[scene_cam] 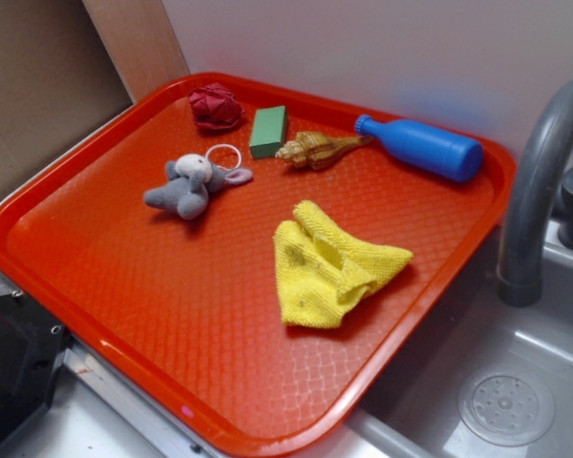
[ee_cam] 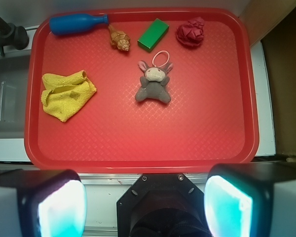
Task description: Grab the yellow cloth.
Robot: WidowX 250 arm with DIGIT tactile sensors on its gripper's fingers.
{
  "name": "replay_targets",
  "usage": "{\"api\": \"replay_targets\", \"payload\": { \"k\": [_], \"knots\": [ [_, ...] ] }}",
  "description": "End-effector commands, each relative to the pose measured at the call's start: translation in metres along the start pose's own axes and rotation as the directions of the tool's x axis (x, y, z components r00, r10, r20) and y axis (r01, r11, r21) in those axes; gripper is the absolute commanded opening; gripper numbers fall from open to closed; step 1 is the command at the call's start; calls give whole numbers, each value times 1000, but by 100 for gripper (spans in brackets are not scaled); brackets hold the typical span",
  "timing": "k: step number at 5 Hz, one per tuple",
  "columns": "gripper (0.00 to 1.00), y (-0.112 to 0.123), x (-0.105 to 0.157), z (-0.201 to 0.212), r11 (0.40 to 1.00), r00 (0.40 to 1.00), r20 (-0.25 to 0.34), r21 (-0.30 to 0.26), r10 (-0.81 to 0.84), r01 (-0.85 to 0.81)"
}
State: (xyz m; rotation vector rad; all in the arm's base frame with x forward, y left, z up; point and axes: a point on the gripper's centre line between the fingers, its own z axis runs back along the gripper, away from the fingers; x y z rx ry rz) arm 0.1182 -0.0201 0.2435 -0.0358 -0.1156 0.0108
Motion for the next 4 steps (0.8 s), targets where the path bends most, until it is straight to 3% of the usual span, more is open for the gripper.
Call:
{"api": "replay_targets", "payload": {
  "k": [1, 2, 3, 4],
  "knots": [
    [100, 0, 0, 0, 1000, 1000, 0, 0, 0, 0],
    [100, -7, 29, -6, 967, 965, -69, 29, -251, 254],
    [100, -22, 51, -15, 879, 875, -109, 19, -471, 476],
    [100, -39, 67, -27, 754, 742, -168, -10, -649, 657]
  ]
}}
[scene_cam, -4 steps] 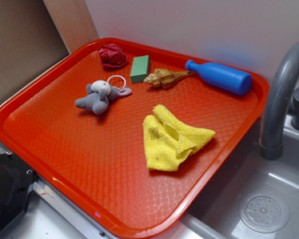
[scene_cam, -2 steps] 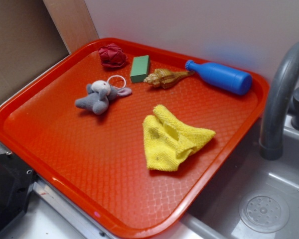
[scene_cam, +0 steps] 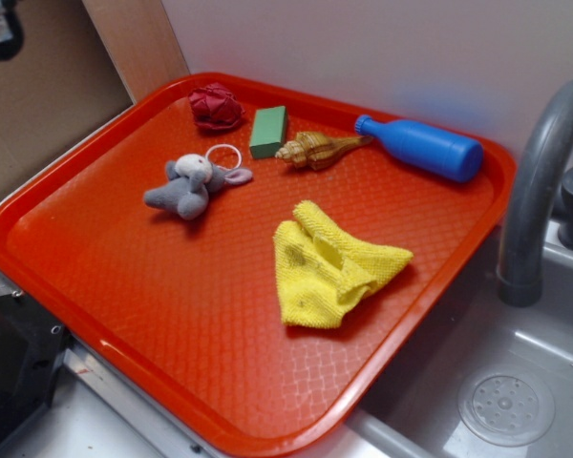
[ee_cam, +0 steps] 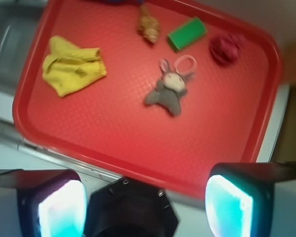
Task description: Grab the yellow cloth.
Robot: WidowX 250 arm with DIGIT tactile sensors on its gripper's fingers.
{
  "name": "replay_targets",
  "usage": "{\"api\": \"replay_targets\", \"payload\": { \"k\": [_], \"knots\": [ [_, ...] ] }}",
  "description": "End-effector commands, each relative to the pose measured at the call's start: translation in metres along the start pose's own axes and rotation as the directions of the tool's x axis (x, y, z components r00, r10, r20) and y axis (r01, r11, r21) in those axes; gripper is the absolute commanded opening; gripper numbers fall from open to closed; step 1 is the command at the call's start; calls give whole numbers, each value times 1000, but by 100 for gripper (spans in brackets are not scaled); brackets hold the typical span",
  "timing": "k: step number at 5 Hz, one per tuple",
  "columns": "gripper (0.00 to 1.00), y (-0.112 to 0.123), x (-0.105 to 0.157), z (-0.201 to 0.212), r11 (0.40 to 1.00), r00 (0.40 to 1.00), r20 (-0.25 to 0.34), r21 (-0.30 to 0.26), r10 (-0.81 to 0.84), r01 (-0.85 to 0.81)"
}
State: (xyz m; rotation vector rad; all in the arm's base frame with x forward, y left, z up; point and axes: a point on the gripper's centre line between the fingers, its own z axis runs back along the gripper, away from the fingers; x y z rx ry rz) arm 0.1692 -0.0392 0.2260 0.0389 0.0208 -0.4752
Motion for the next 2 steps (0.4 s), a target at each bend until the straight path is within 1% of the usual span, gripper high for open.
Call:
{"api": "replay_targets", "payload": {
  "k": [1, 2],
  "knots": [
    [100, -23, 46, -14, 884, 886, -93, 74, -455, 462],
    [100, -47, 75, -51, 735, 742, -163, 108, -651, 669]
  ]
}}
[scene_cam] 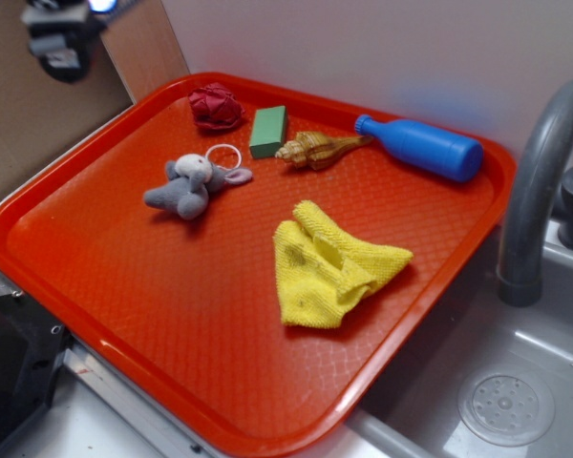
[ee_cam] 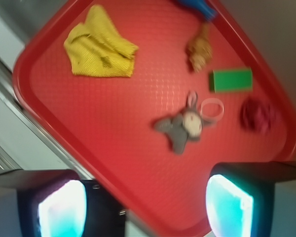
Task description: Grab the yellow cloth.
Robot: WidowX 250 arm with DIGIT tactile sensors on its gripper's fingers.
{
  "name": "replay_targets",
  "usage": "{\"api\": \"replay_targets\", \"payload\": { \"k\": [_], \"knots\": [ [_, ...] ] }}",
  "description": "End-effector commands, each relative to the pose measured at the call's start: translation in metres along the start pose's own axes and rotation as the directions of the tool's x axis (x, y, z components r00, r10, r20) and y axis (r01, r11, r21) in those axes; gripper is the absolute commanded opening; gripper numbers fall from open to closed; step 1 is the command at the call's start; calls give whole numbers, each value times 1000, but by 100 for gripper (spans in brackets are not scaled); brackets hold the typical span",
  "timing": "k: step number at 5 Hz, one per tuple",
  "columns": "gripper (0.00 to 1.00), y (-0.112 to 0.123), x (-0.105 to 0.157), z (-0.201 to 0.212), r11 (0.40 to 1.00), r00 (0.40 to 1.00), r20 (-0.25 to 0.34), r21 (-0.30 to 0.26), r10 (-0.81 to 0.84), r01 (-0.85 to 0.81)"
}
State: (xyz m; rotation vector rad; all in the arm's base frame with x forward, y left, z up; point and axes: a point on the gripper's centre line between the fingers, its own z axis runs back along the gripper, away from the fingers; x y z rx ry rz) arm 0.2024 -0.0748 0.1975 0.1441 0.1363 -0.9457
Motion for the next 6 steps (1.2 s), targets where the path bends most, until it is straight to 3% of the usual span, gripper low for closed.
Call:
{"api": "replay_targets", "payload": {
  "k": [1, 2, 3, 4, 5, 6],
  "knots": [
    [100, -21, 75, -49, 921, 928, -34, 113, -370, 372],
    [100, -29, 101, -82, 868, 867, -92, 39, -490, 495],
    [100, -34, 107, -116, 848, 836, -152, -32, -528, 529],
    [100, -46, 110, -143, 820, 805, -157, -114, -572, 561],
    [0, -58, 113, -153, 833, 830, -92, -129, -550, 538],
    [0, -62, 110, -158, 849, 855, -39, -155, -516, 505]
  ]
}}
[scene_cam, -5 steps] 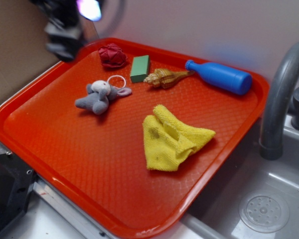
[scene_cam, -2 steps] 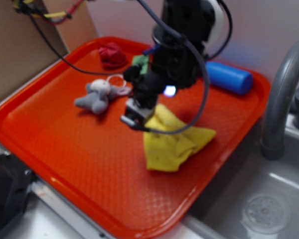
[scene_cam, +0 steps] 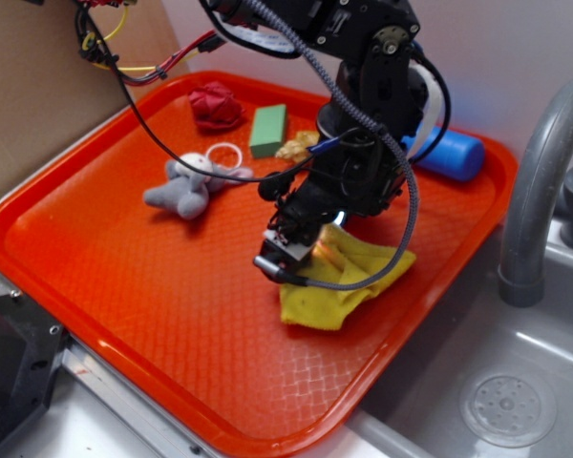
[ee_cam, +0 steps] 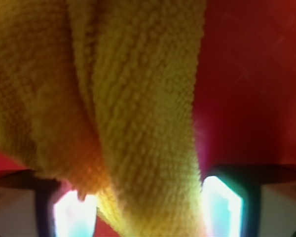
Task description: Grab the yellow cloth.
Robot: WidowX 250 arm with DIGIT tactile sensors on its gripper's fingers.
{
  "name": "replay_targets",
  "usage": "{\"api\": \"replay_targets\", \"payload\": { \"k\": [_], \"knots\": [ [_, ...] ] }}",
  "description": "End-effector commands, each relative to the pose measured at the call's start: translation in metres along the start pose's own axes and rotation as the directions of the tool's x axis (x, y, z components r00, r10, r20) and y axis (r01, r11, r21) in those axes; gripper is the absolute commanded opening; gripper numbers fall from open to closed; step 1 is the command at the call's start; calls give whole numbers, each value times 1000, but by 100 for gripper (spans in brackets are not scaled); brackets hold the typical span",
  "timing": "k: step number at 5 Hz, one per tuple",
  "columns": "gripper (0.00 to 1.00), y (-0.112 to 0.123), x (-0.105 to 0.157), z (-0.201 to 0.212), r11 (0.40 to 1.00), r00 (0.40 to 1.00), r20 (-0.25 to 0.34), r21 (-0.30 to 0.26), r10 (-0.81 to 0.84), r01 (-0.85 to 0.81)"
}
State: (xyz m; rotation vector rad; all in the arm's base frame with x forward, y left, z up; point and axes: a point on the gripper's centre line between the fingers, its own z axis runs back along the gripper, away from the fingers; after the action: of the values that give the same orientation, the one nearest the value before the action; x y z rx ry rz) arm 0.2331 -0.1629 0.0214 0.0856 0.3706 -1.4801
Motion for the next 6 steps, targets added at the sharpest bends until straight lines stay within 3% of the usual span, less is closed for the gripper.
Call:
{"api": "replay_targets", "payload": {
  "k": [1, 2, 3, 5, 6],
  "knots": [
    [0, -25, -9, 11, 977, 967, 137, -29, 215, -213],
    [0, -28, -38, 42, 887, 861, 242, 4, 448, -462],
    [0, -32, -57, 69, 745, 711, 266, -45, 651, -665],
    [0, -55, -92, 105, 339, 304, 208, -158, 930, -927],
    [0, -75, -116, 145, 107, 48, 223, -260, 974, -960]
  ]
}}
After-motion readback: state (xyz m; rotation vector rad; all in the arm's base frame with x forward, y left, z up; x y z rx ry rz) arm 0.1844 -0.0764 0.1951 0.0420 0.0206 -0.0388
